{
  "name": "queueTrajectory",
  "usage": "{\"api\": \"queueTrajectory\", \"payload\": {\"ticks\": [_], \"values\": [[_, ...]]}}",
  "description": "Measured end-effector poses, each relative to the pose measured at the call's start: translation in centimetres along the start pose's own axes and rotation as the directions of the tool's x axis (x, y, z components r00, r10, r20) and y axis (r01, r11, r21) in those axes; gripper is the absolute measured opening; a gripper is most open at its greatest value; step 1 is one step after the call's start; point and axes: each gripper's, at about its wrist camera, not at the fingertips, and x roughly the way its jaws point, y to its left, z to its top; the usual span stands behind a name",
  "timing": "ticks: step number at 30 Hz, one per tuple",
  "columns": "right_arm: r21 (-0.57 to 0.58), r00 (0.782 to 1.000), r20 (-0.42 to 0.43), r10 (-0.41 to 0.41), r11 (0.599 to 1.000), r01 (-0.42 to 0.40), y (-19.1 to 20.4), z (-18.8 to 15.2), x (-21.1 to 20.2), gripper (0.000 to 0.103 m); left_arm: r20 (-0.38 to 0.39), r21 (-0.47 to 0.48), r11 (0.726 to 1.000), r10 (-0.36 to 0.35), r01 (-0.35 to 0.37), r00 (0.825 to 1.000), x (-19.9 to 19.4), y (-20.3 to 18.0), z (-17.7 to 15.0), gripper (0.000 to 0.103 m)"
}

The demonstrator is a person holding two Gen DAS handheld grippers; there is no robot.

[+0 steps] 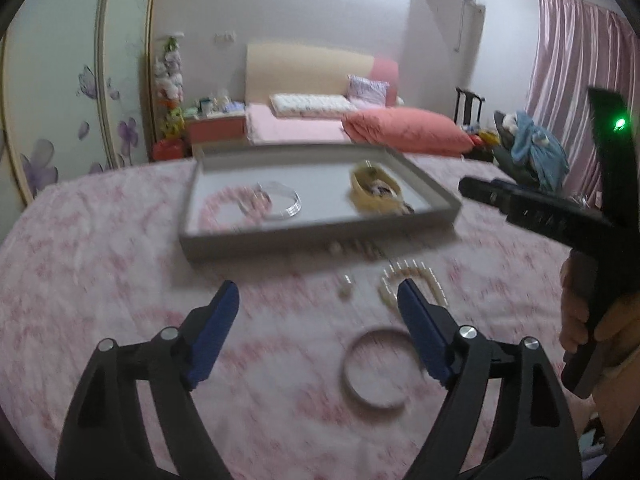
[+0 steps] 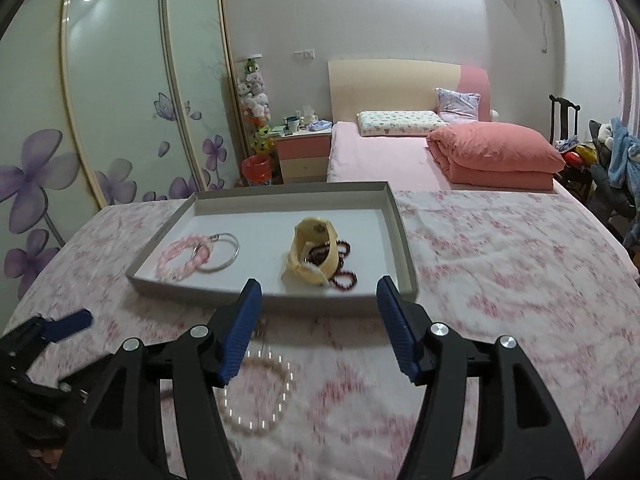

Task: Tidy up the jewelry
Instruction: 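Grasp the silver cuff bangle with the left tool while the right tool grasps the silver ring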

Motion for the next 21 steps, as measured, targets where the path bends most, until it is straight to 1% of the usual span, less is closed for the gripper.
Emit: {"api": "queueTrajectory", "payload": {"ticks": [4,8,11,13,17,19,21], "values": [[-0.001,1.000,-0.007,-0.004,1.000,0.004,0.0,-1.2,-0.8,0.061,-0.052,0.007,1.000,-0.008,0.008,0.999,1.2,-1.5,-1.1,0.084],[-0.007,1.000,-0.007,-0.013,1.000,0.013,-0.2,-1.9,-1.2,0.061,-0.098,0.031,0.999,0.016,-0.013,0.995,2.6,-3.3,-1.7,0.086],[-0.001,1.000,-0.011,-0.017,1.000,0.017,-0.6,-2.2,-1.2,0.061,-0.146,0.036,0.999,0.028,-0.023,0.989,3.8,-4.0,-2.2,0.086],[0.003,1.000,-0.013,-0.017,1.000,0.017,-0.7,-2.4,-1.3,0.061,-0.176,0.034,0.998,0.048,-0.043,0.983,4.5,-4.1,-2.2,0.086],[0.006,1.000,-0.021,-0.011,1.000,0.011,-0.8,-2.8,-1.2,0.061,-0.216,0.029,0.997,0.082,-0.078,0.973,5.4,-4.0,-2.2,0.085],[0.002,1.000,-0.024,-0.009,1.000,0.009,-0.7,-3.0,-1.1,0.061,-0.223,0.020,0.997,0.081,-0.079,0.971,5.5,-4.0,-2.3,0.085],[0.000,1.000,-0.025,-0.007,1.000,0.007,-0.6,-3.1,-1.2,0.061,-0.220,0.025,0.996,0.090,-0.087,0.971,5.4,-4.1,-2.3,0.082]]}}
